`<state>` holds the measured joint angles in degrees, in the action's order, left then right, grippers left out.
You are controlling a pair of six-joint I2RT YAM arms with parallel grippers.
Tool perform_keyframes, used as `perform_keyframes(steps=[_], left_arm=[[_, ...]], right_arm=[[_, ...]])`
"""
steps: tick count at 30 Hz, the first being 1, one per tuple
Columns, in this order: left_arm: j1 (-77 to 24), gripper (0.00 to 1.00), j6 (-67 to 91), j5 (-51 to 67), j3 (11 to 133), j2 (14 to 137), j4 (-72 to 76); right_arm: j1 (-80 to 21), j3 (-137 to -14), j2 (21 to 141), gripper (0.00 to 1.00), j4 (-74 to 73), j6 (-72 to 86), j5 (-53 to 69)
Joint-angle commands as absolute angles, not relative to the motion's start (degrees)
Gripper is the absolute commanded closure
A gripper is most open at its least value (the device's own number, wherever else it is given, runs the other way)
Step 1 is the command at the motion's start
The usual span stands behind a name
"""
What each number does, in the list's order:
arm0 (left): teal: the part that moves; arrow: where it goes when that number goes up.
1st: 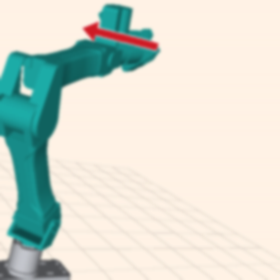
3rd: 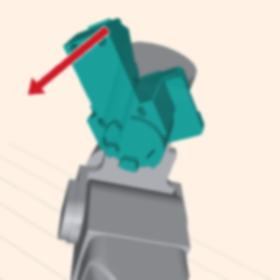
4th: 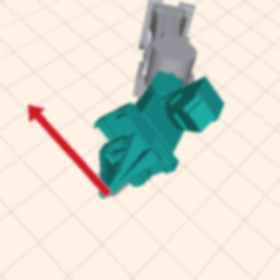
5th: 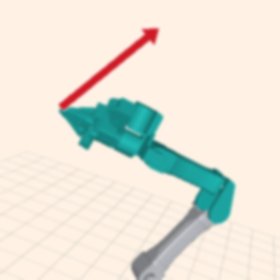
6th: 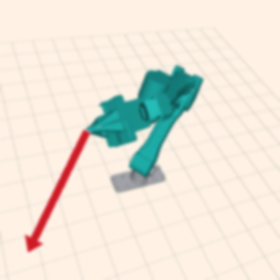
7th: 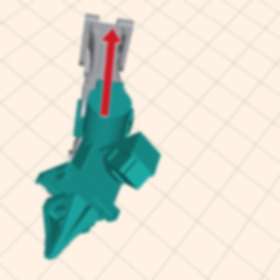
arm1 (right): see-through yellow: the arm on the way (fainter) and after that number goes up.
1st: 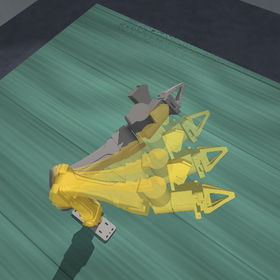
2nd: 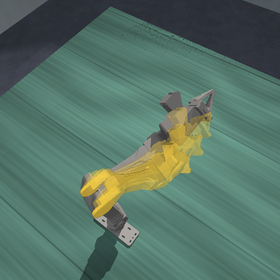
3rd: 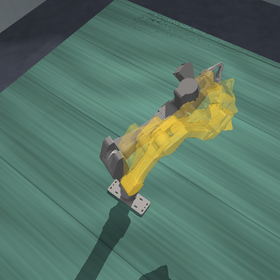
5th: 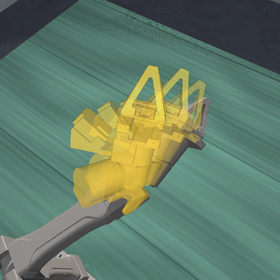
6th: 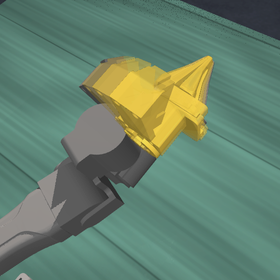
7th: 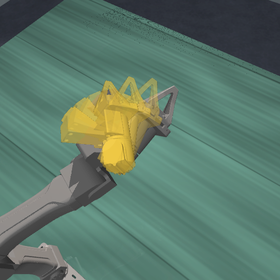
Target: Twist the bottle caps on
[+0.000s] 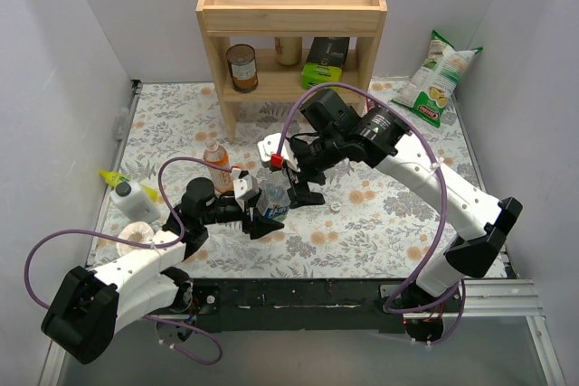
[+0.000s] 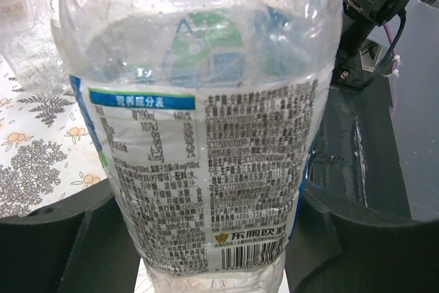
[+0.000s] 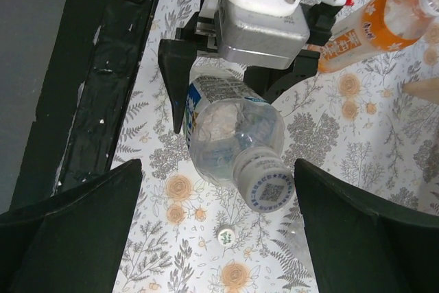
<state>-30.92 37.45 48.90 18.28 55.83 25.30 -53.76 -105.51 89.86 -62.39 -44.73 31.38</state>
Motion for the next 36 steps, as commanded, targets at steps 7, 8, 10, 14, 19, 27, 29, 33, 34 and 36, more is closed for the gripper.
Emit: perform_keyframes(steps=[7,8,10,14,19,27,29,33,34,36], left_arm=[[-30.9,1.0,40.0,47.0,19.2,55.3,28.3],[-30.9,1.0,41.0,46.3,19.2,55.2,28.5],[-30.8,1.0,42.4,45.7,18.7,55.0,29.6],[-30.2,1.0,45.3,43.5,18.2,55.1,31.5],[-29.8,1.0,46.8,42.4,17.9,55.4,33.2],[-29.8,1.0,36.8,49.0,19.7,56.1,24.6],[-29.9,1.0,31.9,51.1,20.0,55.7,21.5],[-30.1,1.0,28.5,54.0,22.5,56.5,14.8],[-30.2,1.0,28.5,54.2,22.8,56.8,14.6],[-30.3,1.0,28.7,54.3,23.6,57.1,14.5]], right_arm=[[-54.1,-101.3,87.1,0.03,-62.3,-44.3,30.3],[-54.1,-100.9,86.9,0.03,-62.6,-44.1,29.9],[-54.1,-100.5,86.2,0.03,-62.9,-44.1,28.6],[-54.1,-97.7,84.5,0.03,-64.6,-44.3,26.6],[-54.2,-93.7,81.3,0.03,-66.1,-44.7,24.7],[-50.5,-101.1,82.3,0.08,-66.1,-41.6,24.7],[-48.4,-105.3,85.3,0.08,-64.0,-40.7,24.5],[-48.3,-110.2,87.7,0.05,-62.8,-45.3,28.8],[-48.4,-109.0,87.8,0.04,-61.9,-45.5,29.4],[-49.2,-107.6,87.5,0.03,-61.0,-46.5,31.2]])
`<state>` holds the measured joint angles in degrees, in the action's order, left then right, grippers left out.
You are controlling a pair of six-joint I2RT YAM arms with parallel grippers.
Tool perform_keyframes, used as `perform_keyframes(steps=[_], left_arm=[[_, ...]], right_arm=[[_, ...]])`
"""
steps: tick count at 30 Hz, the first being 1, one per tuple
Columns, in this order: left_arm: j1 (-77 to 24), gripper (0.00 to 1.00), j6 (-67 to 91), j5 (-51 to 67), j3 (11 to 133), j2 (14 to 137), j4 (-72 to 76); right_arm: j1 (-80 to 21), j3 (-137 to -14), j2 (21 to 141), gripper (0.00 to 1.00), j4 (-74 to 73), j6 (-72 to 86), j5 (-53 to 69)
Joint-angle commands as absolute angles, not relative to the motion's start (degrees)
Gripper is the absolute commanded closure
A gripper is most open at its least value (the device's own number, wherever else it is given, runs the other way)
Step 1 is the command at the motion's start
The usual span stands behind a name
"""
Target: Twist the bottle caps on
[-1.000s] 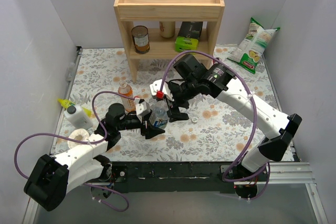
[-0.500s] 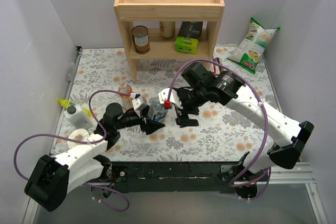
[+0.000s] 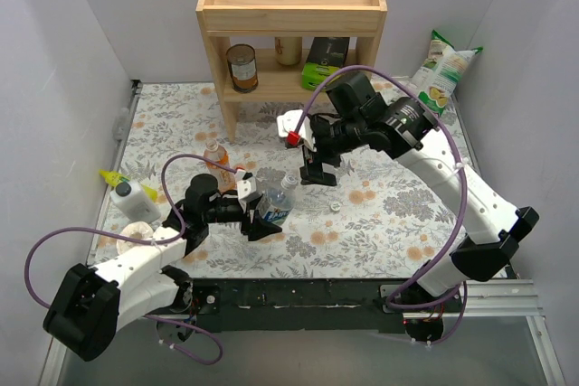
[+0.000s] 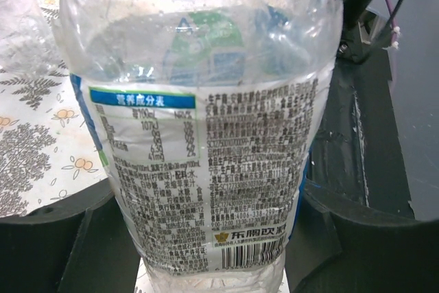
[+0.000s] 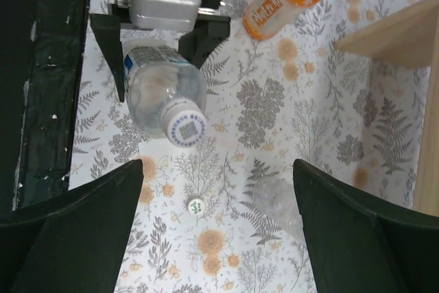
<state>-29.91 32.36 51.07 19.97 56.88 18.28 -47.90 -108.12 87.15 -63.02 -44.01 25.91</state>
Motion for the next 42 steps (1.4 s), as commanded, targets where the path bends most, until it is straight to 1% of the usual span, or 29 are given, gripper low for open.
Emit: perform_keyframes(steps=[1,5,12,17,25,32,35,39,42], left_arm=[[-30.3,1.0,28.7,54.3,23.9,57.1,14.5],[-30.3,1.0,28.7,54.4,24.7,57.5,14.6],[-30.2,1.0,30.4,52.9,25.3,57.8,15.9],[-30.1,1.0,38.0,51.1,24.6,58.0,20.1],[-29.7,1.0,38.5,49.6,25.6,58.8,21.1],[-28.9,1.0,37.8,47.6,29.5,60.9,18.6],[-28.5,1.0,37.8,47.8,32.3,62.1,16.2],[-27.6,1.0,36.5,49.0,37.1,64.0,12.1],[-26.5,1.0,34.2,50.4,39.3,64.3,8.6]], right_arm=[[-49.7,-106.8,87.4,0.03,-61.0,-47.0,31.4],[-52.3,-102.0,85.9,0.03,-58.6,-47.3,31.4],[-53.1,-101.3,86.2,0.03,-59.1,-47.5,30.6],[-53.2,-99.3,84.3,0.03,-59.9,-47.1,30.0],[-53.2,-94.1,81.0,0.05,-60.3,-45.4,27.8],[-53.2,-90.2,78.3,0.07,-61.3,-45.2,26.8],[-53.2,-88.8,76.7,0.07,-62.4,-45.0,26.8],[-53.2,-85.1,76.6,0.07,-64.9,-43.8,26.8],[-52.9,-84.9,78.3,0.09,-66.5,-43.9,24.9]])
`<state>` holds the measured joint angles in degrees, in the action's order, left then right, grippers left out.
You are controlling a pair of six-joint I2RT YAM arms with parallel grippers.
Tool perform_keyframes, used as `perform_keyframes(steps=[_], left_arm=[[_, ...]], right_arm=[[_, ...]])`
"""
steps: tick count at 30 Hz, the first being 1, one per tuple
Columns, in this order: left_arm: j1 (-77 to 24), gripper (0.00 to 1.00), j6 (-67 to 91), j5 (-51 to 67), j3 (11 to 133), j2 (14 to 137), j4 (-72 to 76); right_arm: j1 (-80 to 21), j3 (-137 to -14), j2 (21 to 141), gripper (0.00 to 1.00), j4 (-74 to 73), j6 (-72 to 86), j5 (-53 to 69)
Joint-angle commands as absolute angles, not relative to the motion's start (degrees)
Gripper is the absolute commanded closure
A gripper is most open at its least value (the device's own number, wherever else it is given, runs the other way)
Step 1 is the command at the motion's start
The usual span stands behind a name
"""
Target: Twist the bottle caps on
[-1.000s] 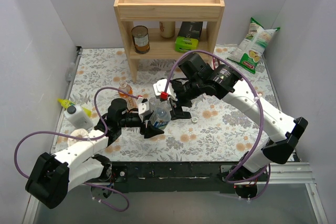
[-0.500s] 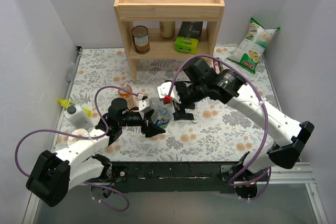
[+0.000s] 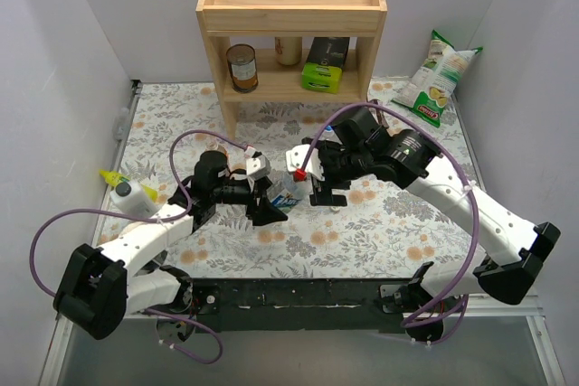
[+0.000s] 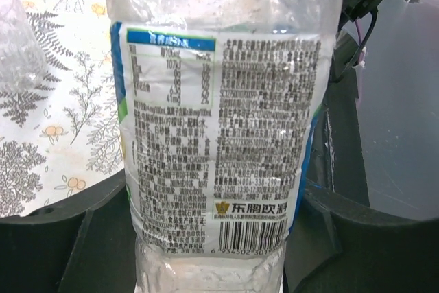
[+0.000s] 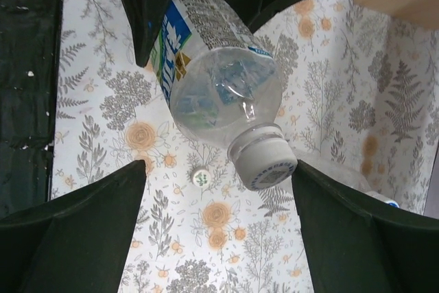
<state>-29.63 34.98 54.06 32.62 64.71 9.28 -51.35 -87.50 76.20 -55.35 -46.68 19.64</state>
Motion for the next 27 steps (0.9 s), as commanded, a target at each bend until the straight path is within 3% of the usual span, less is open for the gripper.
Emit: perform_keyframes(steps=[1,5,9,13,16,21,27], left_arm=[[-26.3,1.0,31.4,50.7,39.7,63.9,6.5],[-24.9,1.0,21.7,53.8,40.3,61.8,0.0],[-24.4,1.0,6.5,55.2,44.5,60.0,-16.9],[-24.7,1.0,-4.1,54.9,44.2,57.0,-26.8],[-25.4,1.0,-6.8,54.1,44.1,56.3,-28.4],[-26.6,1.0,-8.2,53.2,45.3,56.3,-28.5],[-27.7,1.0,-7.9,52.4,46.1,56.1,-28.3]], right_arm=[[-52.2,-85.2,79.2,0.09,-66.3,-43.8,24.3],[-48.3,-88.4,80.1,0.09,-63.0,-43.2,20.7],[-43.0,-94.5,79.6,0.12,-63.7,-49.5,21.2],[-41.7,-84.4,67.7,0.18,-52.4,-54.3,25.4],[-42.4,-77.6,62.4,0.24,-42.9,-53.4,29.0],[-44.4,-80.0,64.4,0.36,-43.5,-55.7,34.1],[-47.9,-80.6,67.1,0.36,-45.0,-59.6,35.4]])
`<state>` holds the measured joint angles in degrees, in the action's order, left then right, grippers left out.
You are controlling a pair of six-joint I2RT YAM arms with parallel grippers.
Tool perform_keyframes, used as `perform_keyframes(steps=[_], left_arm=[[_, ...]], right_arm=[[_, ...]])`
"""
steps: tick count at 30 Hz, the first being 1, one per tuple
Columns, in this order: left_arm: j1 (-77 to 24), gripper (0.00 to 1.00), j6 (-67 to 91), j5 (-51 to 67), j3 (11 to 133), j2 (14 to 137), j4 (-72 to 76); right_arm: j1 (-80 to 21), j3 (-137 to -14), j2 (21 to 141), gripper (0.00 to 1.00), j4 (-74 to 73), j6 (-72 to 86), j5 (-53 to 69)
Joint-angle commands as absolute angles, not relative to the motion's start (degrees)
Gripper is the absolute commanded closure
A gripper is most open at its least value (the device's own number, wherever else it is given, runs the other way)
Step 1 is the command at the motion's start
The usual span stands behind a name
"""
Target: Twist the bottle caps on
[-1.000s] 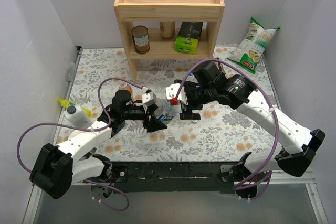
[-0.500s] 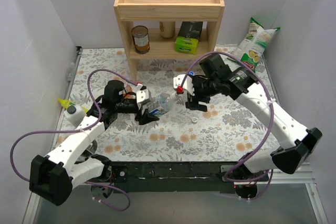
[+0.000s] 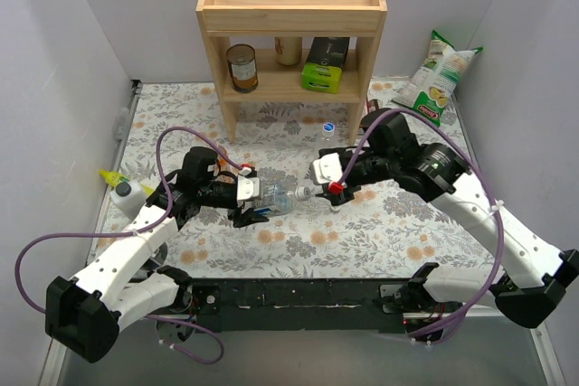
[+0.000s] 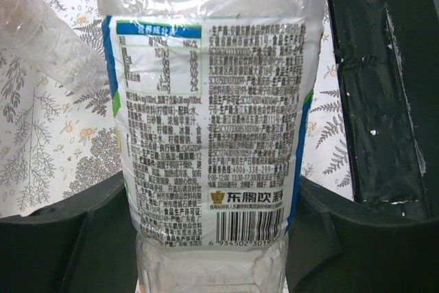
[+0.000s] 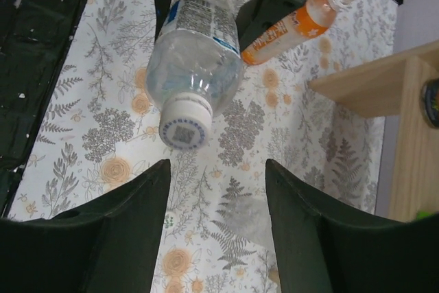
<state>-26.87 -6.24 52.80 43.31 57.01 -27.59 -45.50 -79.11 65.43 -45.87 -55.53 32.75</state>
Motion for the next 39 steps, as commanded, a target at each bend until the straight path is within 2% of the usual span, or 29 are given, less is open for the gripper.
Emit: perform_keyframes(steps=[1,8,14,19,25,28,30,33,36,39], left_arm=[[-27.8,1.0,-7.5,52.2,46.1,56.0,-28.0],[-28.4,1.0,-5.8,51.7,45.9,55.2,-27.4],[-28.7,1.0,-4.8,51.5,45.5,55.1,-26.5],[-28.7,1.0,-4.0,51.5,45.4,55.3,-25.1],[-28.8,1.0,-3.6,51.7,45.4,56.0,-24.2],[-28.7,1.0,-3.1,51.7,45.2,56.3,-23.7],[-28.7,1.0,-2.6,51.4,44.7,56.7,-22.9],[-29.4,1.0,-1.1,47.1,43.6,56.3,-18.9],[-30.8,1.0,1.6,37.2,41.4,53.9,-9.0],[-31.9,1.0,1.4,26.7,40.9,53.4,-1.8]], right_arm=[[-48.4,-80.5,67.3,0.36,-45.8,-60.0,35.3],[-51.8,-79.3,67.2,0.35,-46.3,-62.0,34.2],[-52.1,-78.9,67.3,0.43,-45.6,-61.1,32.3],[-52.1,-77.9,67.1,0.45,-44.9,-60.6,30.5],[-52.1,-76.7,66.6,0.55,-43.7,-58.6,28.7],[-52.1,-77.3,66.7,0.69,-43.2,-56.9,29.2],[-52.2,-78.0,66.9,0.73,-43.2,-54.9,29.4],[-52.1,-80.3,69.6,0.76,-45.7,-48.5,30.7],[-50.7,-85.3,76.1,0.76,-51.7,-37.0,35.2],[-44.1,-87.2,80.8,0.76,-52.8,-26.6,44.0]])
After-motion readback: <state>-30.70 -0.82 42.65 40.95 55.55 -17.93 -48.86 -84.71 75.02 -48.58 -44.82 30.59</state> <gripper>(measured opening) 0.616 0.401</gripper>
